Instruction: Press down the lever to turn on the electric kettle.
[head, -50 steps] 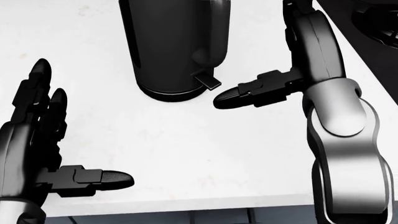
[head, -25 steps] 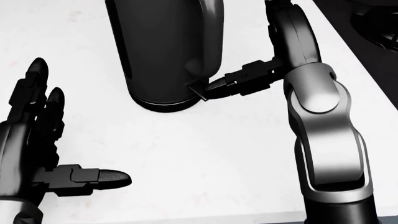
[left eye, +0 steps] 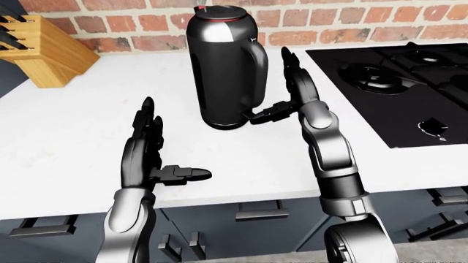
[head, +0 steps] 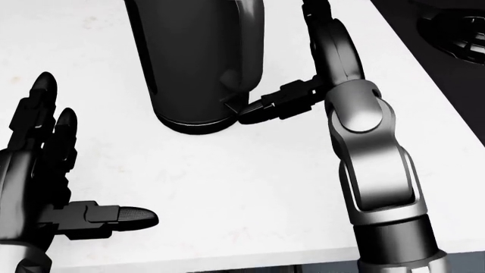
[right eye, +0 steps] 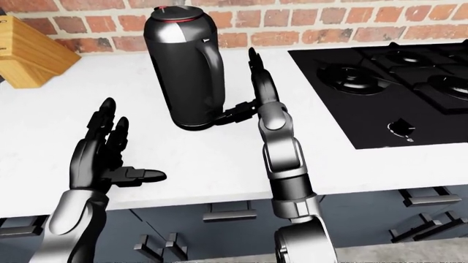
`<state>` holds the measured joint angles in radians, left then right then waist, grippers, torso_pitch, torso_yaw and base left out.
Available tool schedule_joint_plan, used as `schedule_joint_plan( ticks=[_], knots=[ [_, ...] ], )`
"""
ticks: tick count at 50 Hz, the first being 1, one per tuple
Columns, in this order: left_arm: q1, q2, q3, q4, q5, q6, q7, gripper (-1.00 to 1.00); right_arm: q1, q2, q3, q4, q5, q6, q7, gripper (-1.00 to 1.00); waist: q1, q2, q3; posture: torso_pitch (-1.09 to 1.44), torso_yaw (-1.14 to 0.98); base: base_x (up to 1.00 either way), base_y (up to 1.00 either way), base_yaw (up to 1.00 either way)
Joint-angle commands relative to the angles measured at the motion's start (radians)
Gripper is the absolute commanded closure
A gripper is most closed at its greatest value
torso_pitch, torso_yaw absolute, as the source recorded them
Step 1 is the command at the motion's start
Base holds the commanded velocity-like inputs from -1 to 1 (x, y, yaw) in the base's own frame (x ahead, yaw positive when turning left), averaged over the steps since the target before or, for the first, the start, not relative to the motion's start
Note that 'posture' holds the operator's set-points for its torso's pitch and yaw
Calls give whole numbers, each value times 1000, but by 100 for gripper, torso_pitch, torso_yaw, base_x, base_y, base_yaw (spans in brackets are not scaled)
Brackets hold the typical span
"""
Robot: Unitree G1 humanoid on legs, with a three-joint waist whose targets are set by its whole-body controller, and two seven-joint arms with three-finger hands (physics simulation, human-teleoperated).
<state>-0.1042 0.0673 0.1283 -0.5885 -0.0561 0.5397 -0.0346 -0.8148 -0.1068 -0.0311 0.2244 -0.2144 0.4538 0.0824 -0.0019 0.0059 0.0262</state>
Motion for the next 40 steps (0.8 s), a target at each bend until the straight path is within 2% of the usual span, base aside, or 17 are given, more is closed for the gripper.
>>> schedule_joint_plan(
  ticks=[1, 11, 19, 25, 40],
  knots=[
    [-20, 5, 4, -38, -3, -31, 0, -100, -49, -7, -8, -34, -1, -43, -21, -100, 1, 1, -24, 0, 0, 0, 0, 0],
    [-16, 5, 3, -33, -2, -38, -1, -100, -78, -15, -16, 53, 18, -86, -39, -100, 1, 1, -24, 0, 0, 0, 0, 0],
    [-15, 5, 5, -30, -3, -42, -3, -100, -218, -49, -23, 280, 25, -148, -59, -100, 0, 2, -27, 0, 0, 0, 0, 0],
    [-13, 6, 9, -25, -7, -49, -4, -100, -320, -62, 0, 508, -39, -240, -76, -100, -1, 4, -27, 0, 0, 0, 0, 0],
    [-8, 7, 15, -29, -12, -52, -3, -100, -249, -16, 8, 584, -121, -328, -95, -100, 1, 4, -37, 0, 0, 0, 0, 0]
  ],
)
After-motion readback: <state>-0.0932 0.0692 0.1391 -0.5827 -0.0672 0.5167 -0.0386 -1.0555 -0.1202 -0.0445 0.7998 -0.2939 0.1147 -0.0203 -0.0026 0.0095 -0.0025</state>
